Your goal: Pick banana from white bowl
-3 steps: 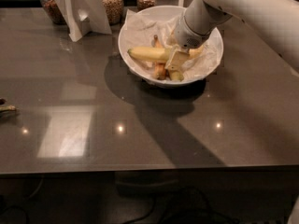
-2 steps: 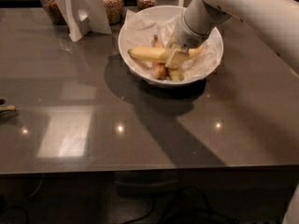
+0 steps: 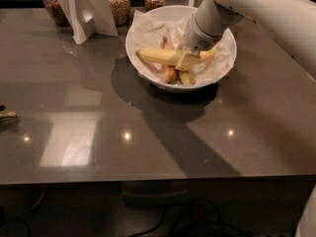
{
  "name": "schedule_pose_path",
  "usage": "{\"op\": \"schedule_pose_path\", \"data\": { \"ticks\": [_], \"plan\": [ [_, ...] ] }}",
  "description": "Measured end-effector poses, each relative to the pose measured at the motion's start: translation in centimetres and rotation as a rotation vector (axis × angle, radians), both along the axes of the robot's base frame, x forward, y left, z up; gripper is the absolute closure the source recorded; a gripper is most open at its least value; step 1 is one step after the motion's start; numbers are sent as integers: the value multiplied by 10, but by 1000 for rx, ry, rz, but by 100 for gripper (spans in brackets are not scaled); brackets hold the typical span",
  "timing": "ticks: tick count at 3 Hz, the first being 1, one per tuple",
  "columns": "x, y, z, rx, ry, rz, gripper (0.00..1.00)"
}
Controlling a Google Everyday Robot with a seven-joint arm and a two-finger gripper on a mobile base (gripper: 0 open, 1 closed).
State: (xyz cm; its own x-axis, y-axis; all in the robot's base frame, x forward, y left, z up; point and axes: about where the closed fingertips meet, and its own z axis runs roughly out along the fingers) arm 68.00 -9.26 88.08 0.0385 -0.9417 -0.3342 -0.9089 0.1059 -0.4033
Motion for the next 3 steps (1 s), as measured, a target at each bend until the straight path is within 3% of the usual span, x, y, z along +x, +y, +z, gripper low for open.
{"op": "schedule_pose_path", "data": {
  "ticks": [1,3],
  "plan": [
    [-13,-6,11,-22,4,21,100],
    [-66,-18,61,-43,-11,121,100]
  ]
}}
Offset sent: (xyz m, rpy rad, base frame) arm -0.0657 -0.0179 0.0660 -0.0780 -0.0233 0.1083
